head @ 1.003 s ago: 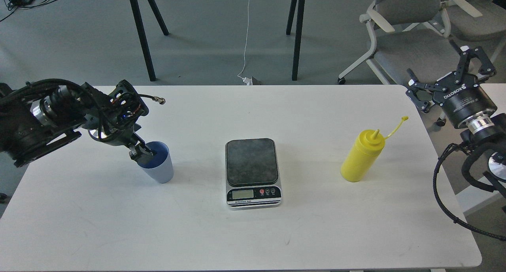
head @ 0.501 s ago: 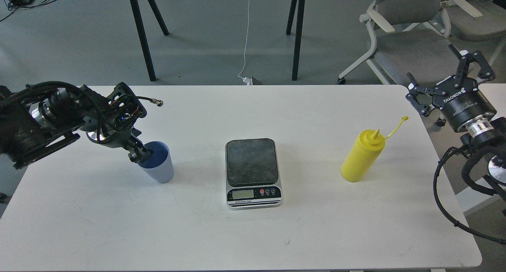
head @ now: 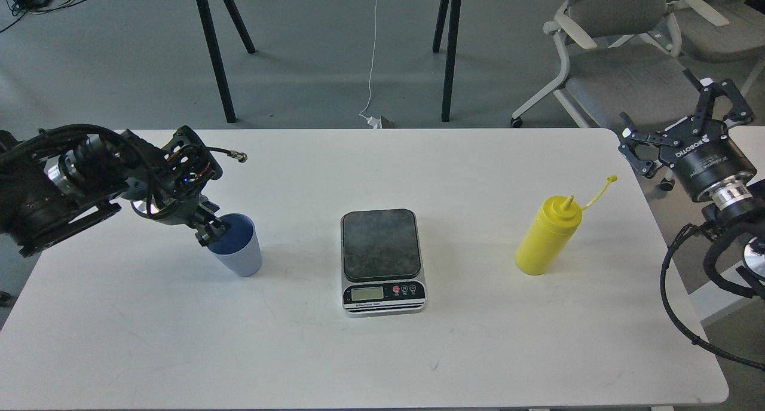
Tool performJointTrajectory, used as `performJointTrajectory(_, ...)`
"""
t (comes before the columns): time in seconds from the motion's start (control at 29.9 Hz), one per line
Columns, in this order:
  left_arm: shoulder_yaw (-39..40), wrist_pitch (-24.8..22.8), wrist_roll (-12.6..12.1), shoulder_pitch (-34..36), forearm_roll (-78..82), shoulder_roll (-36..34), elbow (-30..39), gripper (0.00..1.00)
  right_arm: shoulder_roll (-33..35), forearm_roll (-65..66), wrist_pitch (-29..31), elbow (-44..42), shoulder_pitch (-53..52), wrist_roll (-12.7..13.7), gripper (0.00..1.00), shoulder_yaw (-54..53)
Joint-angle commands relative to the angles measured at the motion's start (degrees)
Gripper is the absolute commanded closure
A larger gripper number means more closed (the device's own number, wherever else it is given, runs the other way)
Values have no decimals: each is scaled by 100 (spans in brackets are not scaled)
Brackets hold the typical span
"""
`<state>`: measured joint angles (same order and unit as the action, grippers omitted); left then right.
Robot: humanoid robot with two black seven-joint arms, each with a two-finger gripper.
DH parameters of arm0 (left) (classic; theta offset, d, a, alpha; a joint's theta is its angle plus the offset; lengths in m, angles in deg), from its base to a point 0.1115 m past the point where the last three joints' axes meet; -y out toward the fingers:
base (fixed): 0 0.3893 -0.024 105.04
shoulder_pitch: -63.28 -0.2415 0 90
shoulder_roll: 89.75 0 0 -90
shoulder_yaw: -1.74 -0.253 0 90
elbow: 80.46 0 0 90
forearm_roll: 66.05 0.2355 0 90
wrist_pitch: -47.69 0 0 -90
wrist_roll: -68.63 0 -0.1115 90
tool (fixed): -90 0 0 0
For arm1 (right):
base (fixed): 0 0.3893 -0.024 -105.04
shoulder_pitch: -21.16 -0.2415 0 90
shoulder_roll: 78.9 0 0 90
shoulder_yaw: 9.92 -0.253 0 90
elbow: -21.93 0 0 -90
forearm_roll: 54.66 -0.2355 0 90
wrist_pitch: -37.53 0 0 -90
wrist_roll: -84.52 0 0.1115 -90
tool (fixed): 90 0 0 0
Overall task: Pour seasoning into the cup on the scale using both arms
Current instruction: 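Lower the left gripper onto the blue cup and grasp it, then carry the blue cup with the left gripper onto the scale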
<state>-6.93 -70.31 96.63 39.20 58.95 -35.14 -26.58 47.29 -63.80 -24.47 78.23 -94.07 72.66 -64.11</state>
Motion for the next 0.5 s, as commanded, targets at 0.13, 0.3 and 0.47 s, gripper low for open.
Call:
performJointTrajectory(0.13,14,0,0,-9,-19,6,17,78,37,0,0,-14,0,0,1,-3)
performJointTrajectory(0.3,14,0,0,-9,-282,24,8,94,37,0,0,-15,18,-9,1,-29)
performJointTrajectory(0.47,14,0,0,35,-380,-3,17,97,37,0,0,-6,44,-9,1,-30)
